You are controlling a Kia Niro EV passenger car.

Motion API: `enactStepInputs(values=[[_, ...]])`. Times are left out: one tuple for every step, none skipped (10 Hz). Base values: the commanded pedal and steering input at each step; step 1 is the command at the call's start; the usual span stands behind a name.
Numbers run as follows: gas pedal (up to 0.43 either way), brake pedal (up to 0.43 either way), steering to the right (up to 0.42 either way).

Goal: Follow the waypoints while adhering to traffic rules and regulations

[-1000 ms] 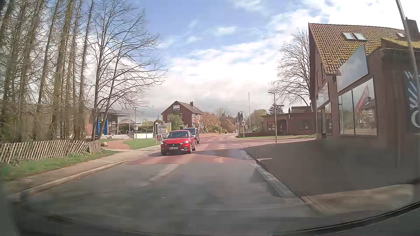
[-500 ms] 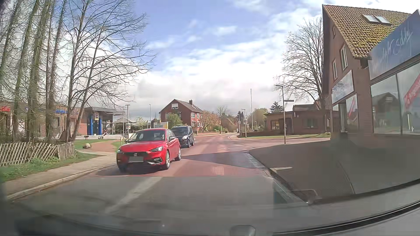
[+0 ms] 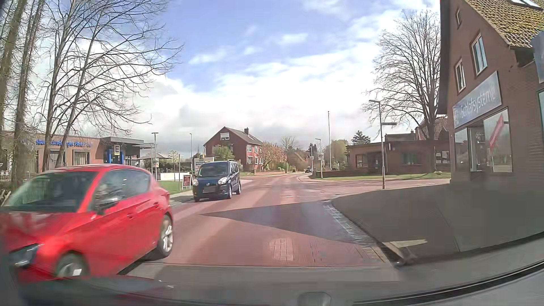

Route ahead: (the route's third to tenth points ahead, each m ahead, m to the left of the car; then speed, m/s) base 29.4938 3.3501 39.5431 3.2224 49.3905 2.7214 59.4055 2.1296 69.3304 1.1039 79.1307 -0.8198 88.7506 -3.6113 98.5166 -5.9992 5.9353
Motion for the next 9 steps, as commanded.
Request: enactStepInputs(values=[[0.047, 0.000, -0.008], [0.059, 0.000, -0.008], [0.059, 0.000, -0.008], [0.059, 0.000, -0.006], [0.059, 0.000, -0.006], [0.067, 0.000, -0.005], [0.067, 0.000, -0.005], [0.079, 0.000, -0.005], [0.087, 0.000, -0.005]])
